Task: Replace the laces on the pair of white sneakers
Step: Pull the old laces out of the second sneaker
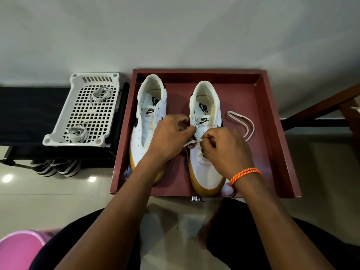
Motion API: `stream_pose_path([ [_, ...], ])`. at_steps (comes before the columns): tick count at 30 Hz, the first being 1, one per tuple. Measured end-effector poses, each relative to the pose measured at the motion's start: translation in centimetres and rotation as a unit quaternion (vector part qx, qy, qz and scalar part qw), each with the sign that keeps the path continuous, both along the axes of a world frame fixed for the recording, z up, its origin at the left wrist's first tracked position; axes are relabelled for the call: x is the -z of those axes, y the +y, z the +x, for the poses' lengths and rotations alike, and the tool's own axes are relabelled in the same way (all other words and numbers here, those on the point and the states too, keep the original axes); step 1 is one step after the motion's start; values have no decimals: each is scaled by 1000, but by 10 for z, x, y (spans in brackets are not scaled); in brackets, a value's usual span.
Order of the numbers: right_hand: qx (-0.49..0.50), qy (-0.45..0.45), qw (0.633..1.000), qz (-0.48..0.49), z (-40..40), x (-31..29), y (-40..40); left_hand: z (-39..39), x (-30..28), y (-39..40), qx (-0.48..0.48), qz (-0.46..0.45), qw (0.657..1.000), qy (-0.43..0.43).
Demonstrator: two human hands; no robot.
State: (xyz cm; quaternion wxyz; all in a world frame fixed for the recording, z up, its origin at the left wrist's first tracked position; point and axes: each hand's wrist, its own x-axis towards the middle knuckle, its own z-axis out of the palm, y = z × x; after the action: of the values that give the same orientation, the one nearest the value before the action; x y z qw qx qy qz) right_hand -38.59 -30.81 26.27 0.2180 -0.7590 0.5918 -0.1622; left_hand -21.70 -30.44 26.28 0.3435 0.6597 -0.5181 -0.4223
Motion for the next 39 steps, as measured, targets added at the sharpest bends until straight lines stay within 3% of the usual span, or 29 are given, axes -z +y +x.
stream_pose_path([
  [5, 78, -54, 994, -46, -13, -14, -12, -1, -5, 1, -2, 6, 1000, 11],
  [9, 6, -57, 998, -3, -4, -11, -2, -2, -5, 2, -6, 3, 1000, 14],
  [13, -10, 10, 1000, -17, 5, 0, 4, -1, -4, 1, -5, 6, 1000, 6],
  [18, 40, -81, 996, 5, -16, -7, -14, -1, -5, 1, -6, 11, 1000, 17],
  [23, 58, -118, 991, 3, -15, -7, -13, -1, -5, 0, -10, 16, 1000, 25],
  [30, -9, -29, 1000, 4, 1, 3, 0, 0, -4, 1, -4, 3, 1000, 12],
  [33, 22, -72, 996, 38, -8, -8, -8, 1, -3, 0, -2, 7, 1000, 16],
  [39, 59, -135, 989, -2, -24, -20, -15, 0, -2, 0, -6, 13, 1000, 26],
])
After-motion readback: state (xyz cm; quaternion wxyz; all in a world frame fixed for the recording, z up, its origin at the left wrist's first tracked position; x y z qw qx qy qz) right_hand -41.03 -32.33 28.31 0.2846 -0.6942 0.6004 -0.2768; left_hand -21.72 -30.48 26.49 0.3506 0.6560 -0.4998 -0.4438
